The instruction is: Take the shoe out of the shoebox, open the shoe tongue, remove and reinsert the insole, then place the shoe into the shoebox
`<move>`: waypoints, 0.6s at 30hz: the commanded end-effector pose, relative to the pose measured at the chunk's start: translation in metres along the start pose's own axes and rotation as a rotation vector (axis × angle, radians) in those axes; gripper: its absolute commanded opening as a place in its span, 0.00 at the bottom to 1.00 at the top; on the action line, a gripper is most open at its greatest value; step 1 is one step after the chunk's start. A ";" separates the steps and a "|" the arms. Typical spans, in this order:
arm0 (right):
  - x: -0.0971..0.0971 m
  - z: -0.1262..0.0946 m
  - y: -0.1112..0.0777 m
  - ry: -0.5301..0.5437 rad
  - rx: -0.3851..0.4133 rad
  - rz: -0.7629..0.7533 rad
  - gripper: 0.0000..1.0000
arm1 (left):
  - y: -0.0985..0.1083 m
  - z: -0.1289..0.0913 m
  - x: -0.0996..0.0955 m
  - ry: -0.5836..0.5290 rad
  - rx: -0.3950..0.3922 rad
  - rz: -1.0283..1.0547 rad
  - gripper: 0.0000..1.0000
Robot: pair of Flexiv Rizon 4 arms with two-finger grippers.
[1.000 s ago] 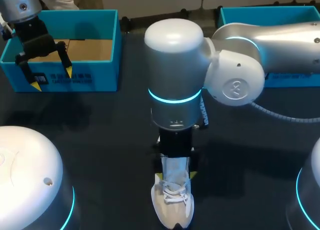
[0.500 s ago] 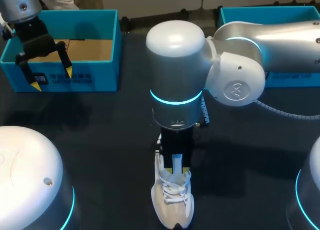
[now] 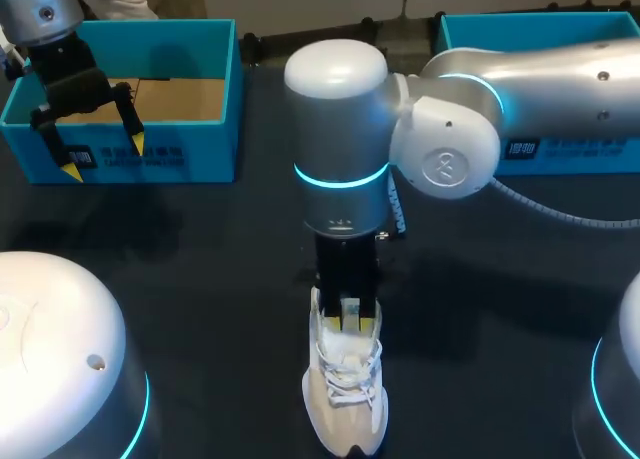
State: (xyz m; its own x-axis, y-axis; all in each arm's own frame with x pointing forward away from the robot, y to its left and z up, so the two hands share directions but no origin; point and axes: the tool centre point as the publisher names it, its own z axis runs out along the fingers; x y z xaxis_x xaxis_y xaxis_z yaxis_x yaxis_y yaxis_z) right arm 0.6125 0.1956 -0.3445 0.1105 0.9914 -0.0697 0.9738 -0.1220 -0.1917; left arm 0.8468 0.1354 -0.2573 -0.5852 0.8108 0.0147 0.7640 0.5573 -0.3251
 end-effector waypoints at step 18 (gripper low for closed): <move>0.007 -0.001 -0.021 -0.065 -0.080 0.242 0.31 | 0.000 -0.001 0.000 0.003 -0.001 0.001 1.00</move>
State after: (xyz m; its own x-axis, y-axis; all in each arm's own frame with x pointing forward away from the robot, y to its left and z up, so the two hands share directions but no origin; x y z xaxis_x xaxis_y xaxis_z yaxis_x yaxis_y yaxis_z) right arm 0.5991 0.1963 -0.3273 0.0060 0.9938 -0.1112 0.9897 -0.0218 -0.1413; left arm 0.8468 0.1354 -0.2573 -0.5851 0.8108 0.0147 0.7640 0.5573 -0.3251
